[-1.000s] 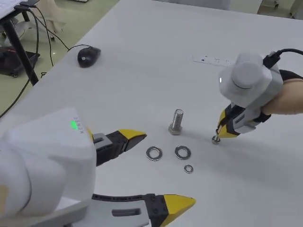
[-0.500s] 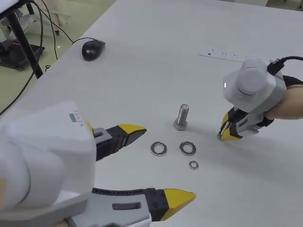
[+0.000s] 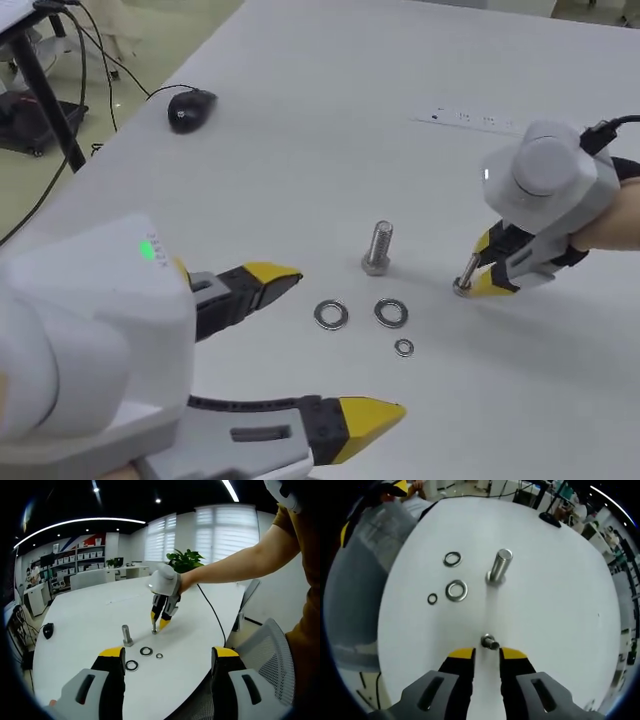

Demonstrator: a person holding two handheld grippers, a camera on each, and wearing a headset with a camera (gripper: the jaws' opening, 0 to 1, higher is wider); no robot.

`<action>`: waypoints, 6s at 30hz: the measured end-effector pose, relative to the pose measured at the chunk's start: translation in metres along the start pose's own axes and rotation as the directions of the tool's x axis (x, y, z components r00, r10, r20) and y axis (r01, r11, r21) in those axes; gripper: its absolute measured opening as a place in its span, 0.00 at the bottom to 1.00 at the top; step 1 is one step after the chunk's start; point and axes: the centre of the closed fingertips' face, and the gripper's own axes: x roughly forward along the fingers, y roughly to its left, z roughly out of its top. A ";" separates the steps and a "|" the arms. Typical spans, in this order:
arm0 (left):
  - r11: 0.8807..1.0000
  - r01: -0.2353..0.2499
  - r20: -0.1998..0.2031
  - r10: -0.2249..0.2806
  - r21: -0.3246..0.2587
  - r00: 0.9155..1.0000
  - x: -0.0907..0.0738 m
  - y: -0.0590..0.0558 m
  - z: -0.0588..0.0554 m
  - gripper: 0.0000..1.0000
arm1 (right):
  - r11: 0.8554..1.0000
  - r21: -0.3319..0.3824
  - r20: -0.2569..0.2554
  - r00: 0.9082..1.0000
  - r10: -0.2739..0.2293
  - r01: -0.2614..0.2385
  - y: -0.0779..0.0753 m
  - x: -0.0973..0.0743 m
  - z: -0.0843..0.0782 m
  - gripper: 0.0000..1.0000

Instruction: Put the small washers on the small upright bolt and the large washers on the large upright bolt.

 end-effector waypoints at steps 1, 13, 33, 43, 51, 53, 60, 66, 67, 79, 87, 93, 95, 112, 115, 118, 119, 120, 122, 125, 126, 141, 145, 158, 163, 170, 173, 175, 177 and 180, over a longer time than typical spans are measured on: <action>1.000 0.001 0.000 -0.001 0.002 1.000 0.000 -0.001 0.000 0.70 | 1.000 0.002 -0.001 1.000 -0.002 0.002 0.002 -0.001 -0.001 0.20; 0.999 0.019 0.010 -0.020 0.036 1.000 -0.006 -0.014 0.005 0.70 | 0.999 0.038 0.022 1.000 0.014 -0.015 0.033 -0.012 0.003 0.21; 0.999 0.009 0.033 -0.011 0.054 0.999 -0.029 -0.019 0.005 0.70 | 0.997 0.030 0.066 0.995 0.075 -0.077 0.082 0.004 0.049 0.20; 0.999 -0.008 0.042 0.007 0.039 0.999 -0.037 -0.011 0.004 0.70 | 0.995 0.002 0.058 0.993 0.103 -0.104 0.083 0.022 0.065 0.21; 1.000 -0.016 0.045 0.015 0.022 0.999 -0.036 -0.003 0.003 0.70 | 0.993 -0.003 0.046 0.992 0.117 -0.117 0.079 0.031 0.066 0.21; 1.000 -0.015 0.047 0.015 0.019 0.999 -0.035 -0.002 0.003 0.70 | 0.993 -0.006 0.047 0.992 0.119 -0.119 0.079 0.032 0.066 0.21; 1.000 -0.017 0.045 0.017 0.012 0.999 -0.032 0.002 0.003 0.70 | 0.992 -0.015 0.049 0.991 0.123 -0.123 0.078 0.037 0.068 0.22; 1.000 -0.017 0.051 0.017 0.011 0.999 -0.029 0.004 0.004 0.70 | 0.991 -0.039 0.041 0.991 0.129 -0.128 0.079 0.037 0.068 0.21; 1.000 -0.019 0.050 0.018 0.011 0.999 -0.029 0.005 0.004 0.70 | 0.991 -0.040 0.042 0.991 0.130 -0.128 0.079 0.037 0.067 0.21; 1.000 -0.020 0.051 0.019 0.012 0.999 -0.026 0.005 0.006 0.70 | 0.991 -0.048 0.034 0.991 0.128 -0.126 0.080 0.037 0.066 0.18; 1.000 -0.012 0.043 0.011 0.016 0.999 -0.023 0.002 0.005 0.70 | 0.991 -0.036 0.028 0.991 0.129 -0.128 0.080 0.038 0.065 0.13; 1.000 -0.013 0.043 0.012 0.016 0.999 -0.023 0.000 0.004 0.69 | 0.991 -0.034 0.025 0.991 0.129 -0.128 0.080 0.040 0.067 0.12; 1.000 -0.013 0.044 0.013 0.013 0.999 -0.023 0.000 0.004 0.69 | 0.991 -0.022 0.028 0.991 0.130 -0.130 0.079 0.040 0.068 0.12; 1.000 -0.002 0.039 0.002 0.014 0.999 -0.020 0.000 0.003 0.69 | 0.997 -0.010 0.044 0.996 0.081 -0.080 0.054 0.000 0.071 0.12; 1.000 0.003 0.037 -0.004 0.017 0.999 -0.020 -0.001 0.003 0.69 | 0.998 -0.005 0.039 0.997 0.067 -0.067 0.051 -0.006 0.066 0.12; 1.000 0.000 0.037 -0.001 0.022 0.999 -0.020 0.000 0.003 0.69 | 0.998 0.008 0.034 0.998 0.055 -0.055 0.047 -0.013 0.058 0.12; 1.000 0.001 0.038 -0.001 0.018 0.999 -0.020 0.001 0.004 0.69 | 0.999 0.012 0.030 0.998 0.048 -0.048 0.045 -0.017 0.054 0.12; 1.000 0.002 0.037 -0.003 0.017 0.999 -0.019 0.001 0.003 0.69 | 0.999 0.020 0.030 0.999 0.044 -0.045 0.043 -0.020 0.052 0.12; 1.000 0.003 0.034 -0.004 0.020 0.999 -0.018 0.001 0.002 0.69 | 0.999 0.031 0.026 0.999 0.029 -0.030 0.039 -0.025 0.046 0.12; 1.000 0.009 0.031 -0.010 0.021 0.999 -0.017 0.000 0.002 0.69 | 0.999 0.044 0.020 1.000 0.011 -0.012 0.032 -0.031 0.036 0.12; 1.000 0.012 0.033 -0.012 0.020 0.999 -0.016 0.000 0.002 0.69 | 0.999 0.051 0.020 1.000 0.005 -0.006 0.029 -0.033 0.033 0.12; 1.000 0.014 0.024 -0.015 0.015 1.000 -0.010 0.001 0.001 0.69 | 0.995 0.090 0.022 0.998 -0.053 0.051 0.002 -0.045 0.025 0.12; 1.000 0.012 0.020 -0.012 0.011 1.000 -0.009 0.002 0.000 0.69 | 0.995 0.082 0.020 0.998 -0.051 0.050 -0.002 -0.041 0.025 0.12; 1.000 0.003 0.018 -0.003 0.000 1.000 -0.006 0.004 -0.001 0.69 | 0.997 0.071 0.002 0.999 -0.038 0.037 -0.009 -0.031 0.019 0.12; 1.000 0.007 0.016 -0.007 -0.003 1.000 -0.004 0.003 -0.002 0.69 | 0.997 0.064 0.000 0.999 -0.032 0.032 -0.010 -0.027 0.019 0.12; 1.000 0.001 0.014 -0.001 -0.007 1.000 -0.004 0.004 -0.003 0.69 | 0.999 0.051 -0.012 1.000 -0.017 0.017 -0.009 -0.021 0.018 0.12; 1.000 0.000 0.009 0.000 -0.010 1.000 -0.004 0.005 -0.004 0.69 | 0.999 0.045 -0.016 1.000 -0.014 0.014 -0.009 -0.016 0.016 0.12; 1.000 -0.002 0.009 0.002 -0.010 1.000 -0.003 0.005 -0.004 0.69 | 0.999 0.047 -0.017 1.000 -0.007 0.008 -0.009 -0.012 0.015 0.12; 1.000 -0.002 0.008 0.002 -0.015 1.000 -0.003 0.006 -0.004 0.69 | 0.999 0.045 -0.018 1.000 -0.003 0.004 -0.008 -0.007 0.013 0.12; 1.000 -0.002 0.005 0.002 -0.017 1.000 -0.003 0.006 -0.005 0.69 | 0.999 0.037 -0.023 1.000 0.002 -0.001 -0.008 0.001 0.011 0.13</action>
